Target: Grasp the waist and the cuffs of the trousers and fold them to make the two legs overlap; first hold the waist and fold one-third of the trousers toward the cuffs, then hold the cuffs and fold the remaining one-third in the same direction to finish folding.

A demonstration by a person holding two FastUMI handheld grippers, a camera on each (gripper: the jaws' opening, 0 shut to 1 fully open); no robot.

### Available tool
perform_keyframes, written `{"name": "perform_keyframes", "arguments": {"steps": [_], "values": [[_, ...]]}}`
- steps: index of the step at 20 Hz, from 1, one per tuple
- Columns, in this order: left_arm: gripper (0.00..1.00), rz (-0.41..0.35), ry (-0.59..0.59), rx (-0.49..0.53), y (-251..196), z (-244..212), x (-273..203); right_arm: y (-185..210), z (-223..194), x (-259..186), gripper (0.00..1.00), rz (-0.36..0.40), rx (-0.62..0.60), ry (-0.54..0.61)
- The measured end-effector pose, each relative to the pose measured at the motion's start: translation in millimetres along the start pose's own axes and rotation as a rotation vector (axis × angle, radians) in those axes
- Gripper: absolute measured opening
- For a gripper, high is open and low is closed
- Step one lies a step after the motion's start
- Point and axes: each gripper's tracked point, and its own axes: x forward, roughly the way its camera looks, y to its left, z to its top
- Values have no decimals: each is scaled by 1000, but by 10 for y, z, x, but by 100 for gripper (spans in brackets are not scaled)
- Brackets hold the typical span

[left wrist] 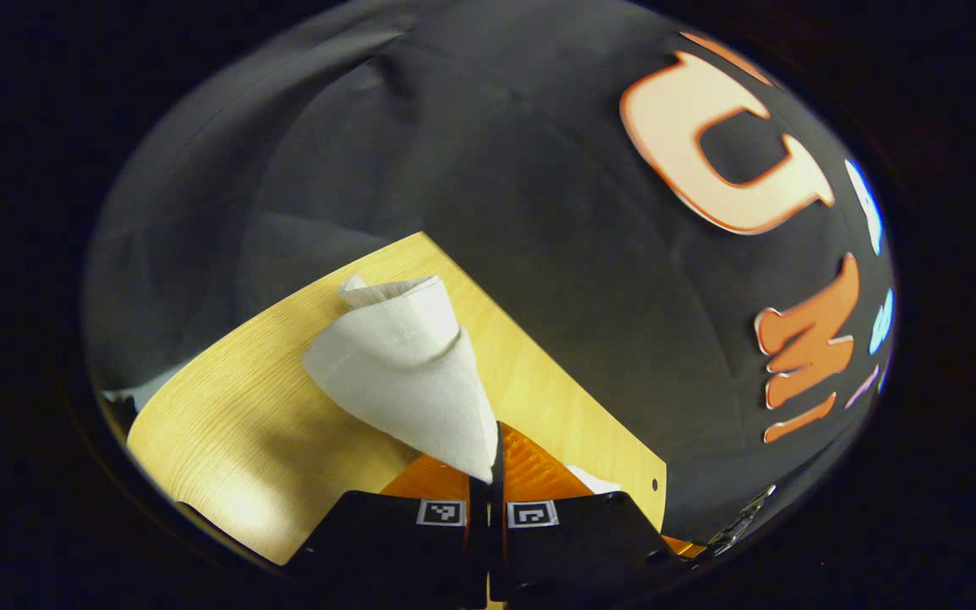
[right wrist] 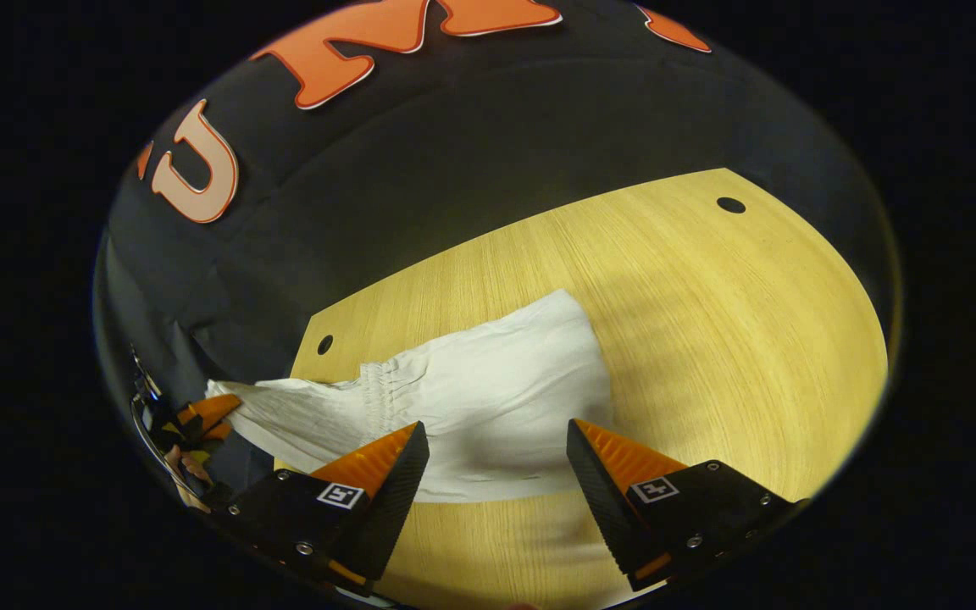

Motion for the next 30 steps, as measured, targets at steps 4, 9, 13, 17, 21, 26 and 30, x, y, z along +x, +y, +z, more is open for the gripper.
{"name": "perform_keyframes", "arguments": {"steps": [4, 9, 13, 17, 21, 26, 30], "values": [[3, -61, 3, 126, -816, -126, 140, -255, 98, -126, 99, 9, 22, -18], [4, -126, 47, 216, -1628, -585, 372, -730, 234, -265, 98, -7, 59, -40], [4, -152, 101, 276, -2113, -1096, 569, -1151, 239, -403, 98, -31, 99, -47], [4, -183, 198, 311, -2508, -1709, 790, -1521, 180, -504, 98, -59, 152, -44], [4, -196, 290, 388, -2724, -2320, 994, -1775, 125, -561, 99, -86, 189, -38], [4, -174, 394, 512, -2749, -2993, 1105, -1917, 65, -611, 98, -105, 202, -43], [27, -208, 476, 522, -2737, -3426, 1074, -1955, 35, -653, 98, -108, 203, -45]]}}
